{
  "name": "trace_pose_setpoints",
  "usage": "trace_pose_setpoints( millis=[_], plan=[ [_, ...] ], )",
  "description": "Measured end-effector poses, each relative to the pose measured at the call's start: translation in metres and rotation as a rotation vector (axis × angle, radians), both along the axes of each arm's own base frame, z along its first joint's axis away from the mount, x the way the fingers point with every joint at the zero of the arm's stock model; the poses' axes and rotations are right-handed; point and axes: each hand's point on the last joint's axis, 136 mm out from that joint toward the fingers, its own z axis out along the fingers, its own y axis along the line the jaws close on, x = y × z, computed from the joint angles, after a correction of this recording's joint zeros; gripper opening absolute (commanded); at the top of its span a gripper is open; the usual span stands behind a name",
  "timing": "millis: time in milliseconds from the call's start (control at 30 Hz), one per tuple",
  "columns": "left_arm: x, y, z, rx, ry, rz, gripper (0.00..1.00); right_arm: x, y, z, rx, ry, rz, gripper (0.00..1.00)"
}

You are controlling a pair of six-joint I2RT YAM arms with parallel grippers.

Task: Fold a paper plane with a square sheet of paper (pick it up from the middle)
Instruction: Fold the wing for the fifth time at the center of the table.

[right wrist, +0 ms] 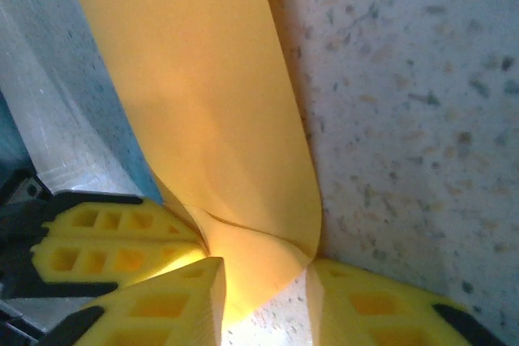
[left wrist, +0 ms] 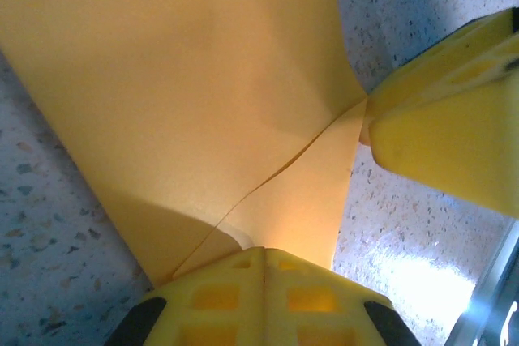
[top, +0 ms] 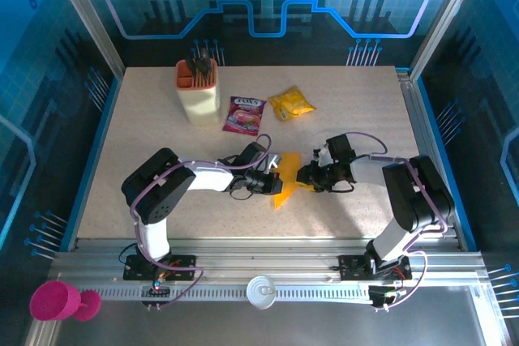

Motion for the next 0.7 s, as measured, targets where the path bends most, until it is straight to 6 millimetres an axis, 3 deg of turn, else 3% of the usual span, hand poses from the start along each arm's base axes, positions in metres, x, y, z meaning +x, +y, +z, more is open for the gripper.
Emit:
trace_pose_setpoints(
  millis=[133, 233, 433, 567, 700],
  plan=[
    [-0.001, 0.001, 0.000, -0.002, 0.001, 0.001, 0.03, 0.002, 0.005, -0.003, 0.009, -0.008, 0.013, 0.11],
    [0.000, 0.003, 0.001, -0.004, 0.002, 0.005, 0.11, 0.003, 0.007, -0.003, 0.014, -0.013, 0.013, 0.02],
    [0.004, 0.015, 0.021, -0.012, -0.049, 0.033, 0.44, 0.002, 0.007, -0.002, 0.011, -0.010, 0.007, 0.00],
    [0.008, 0.017, 0.053, -0.012, -0.151, 0.047, 0.48, 0.001, 0.008, 0.005, 0.000, -0.027, 0.001, 0.00],
    [-0.006, 0.008, 0.064, 0.038, -0.241, 0.005, 0.49, -0.001, 0.010, 0.012, -0.015, -0.044, -0.003, 0.00]
  ],
)
